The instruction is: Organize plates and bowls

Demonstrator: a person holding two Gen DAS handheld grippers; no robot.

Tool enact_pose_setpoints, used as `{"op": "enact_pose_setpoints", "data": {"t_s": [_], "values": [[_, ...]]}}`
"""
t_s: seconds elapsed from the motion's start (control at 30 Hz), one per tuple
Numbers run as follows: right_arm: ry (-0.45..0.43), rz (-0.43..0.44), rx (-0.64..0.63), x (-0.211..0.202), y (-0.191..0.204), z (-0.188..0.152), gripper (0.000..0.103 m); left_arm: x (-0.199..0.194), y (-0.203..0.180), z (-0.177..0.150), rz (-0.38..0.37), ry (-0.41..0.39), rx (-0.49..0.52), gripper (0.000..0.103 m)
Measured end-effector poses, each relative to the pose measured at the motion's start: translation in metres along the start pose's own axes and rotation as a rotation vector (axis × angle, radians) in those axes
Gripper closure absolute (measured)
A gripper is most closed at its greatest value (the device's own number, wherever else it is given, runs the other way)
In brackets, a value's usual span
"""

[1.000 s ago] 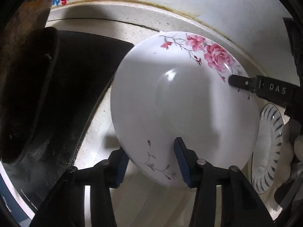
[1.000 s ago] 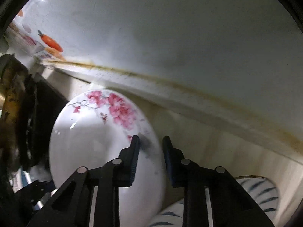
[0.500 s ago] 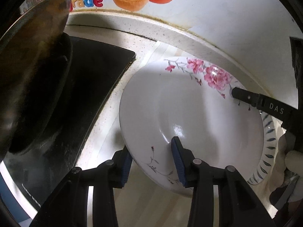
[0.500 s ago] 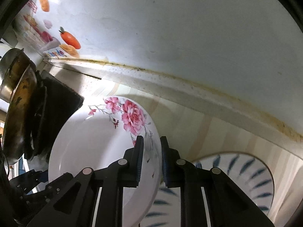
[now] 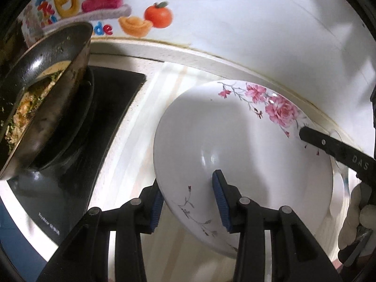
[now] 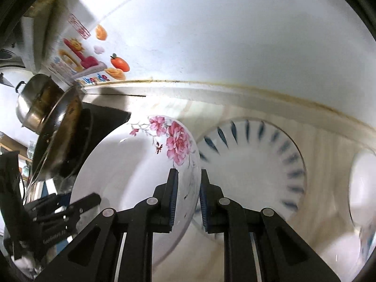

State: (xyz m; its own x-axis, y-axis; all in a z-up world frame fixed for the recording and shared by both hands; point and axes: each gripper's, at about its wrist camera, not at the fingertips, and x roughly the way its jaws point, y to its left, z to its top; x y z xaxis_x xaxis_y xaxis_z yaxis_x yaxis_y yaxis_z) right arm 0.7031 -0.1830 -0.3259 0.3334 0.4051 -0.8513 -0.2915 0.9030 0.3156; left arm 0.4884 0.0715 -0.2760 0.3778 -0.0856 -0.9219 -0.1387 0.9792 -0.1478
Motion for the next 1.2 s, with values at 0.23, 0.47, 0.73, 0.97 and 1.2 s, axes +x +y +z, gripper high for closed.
{"op": "enact_pose_setpoints", "data": {"t_s": [0.23,0.47,0.73,0.97,1.2], "values": [[-0.034,0.000,0.044,-0.073,-0.020,-0.069,0.084,-0.037,-0.047,-0.039,-0.028,0.000,0.085,0.066],[-0.023,0.004,0.079,-0.117,-0.040,-0.138,0.084,-0.038,-0.090,-0.077,-0.027,0.044,0.156,0.066],[0.047,-0.001,0.131,-0.124,-0.072,-0.218,0.084,-0.017,-0.115,-0.123,-0.011,0.133,0.207,0.066],[0.101,0.001,0.184,-0.110,-0.097,-0.262,0.084,0.008,-0.132,-0.152,0.019,0.207,0.249,0.066],[0.126,-0.006,0.204,-0.098,-0.111,-0.271,0.084,0.025,-0.142,-0.162,0.044,0.241,0.276,0.066]]}}
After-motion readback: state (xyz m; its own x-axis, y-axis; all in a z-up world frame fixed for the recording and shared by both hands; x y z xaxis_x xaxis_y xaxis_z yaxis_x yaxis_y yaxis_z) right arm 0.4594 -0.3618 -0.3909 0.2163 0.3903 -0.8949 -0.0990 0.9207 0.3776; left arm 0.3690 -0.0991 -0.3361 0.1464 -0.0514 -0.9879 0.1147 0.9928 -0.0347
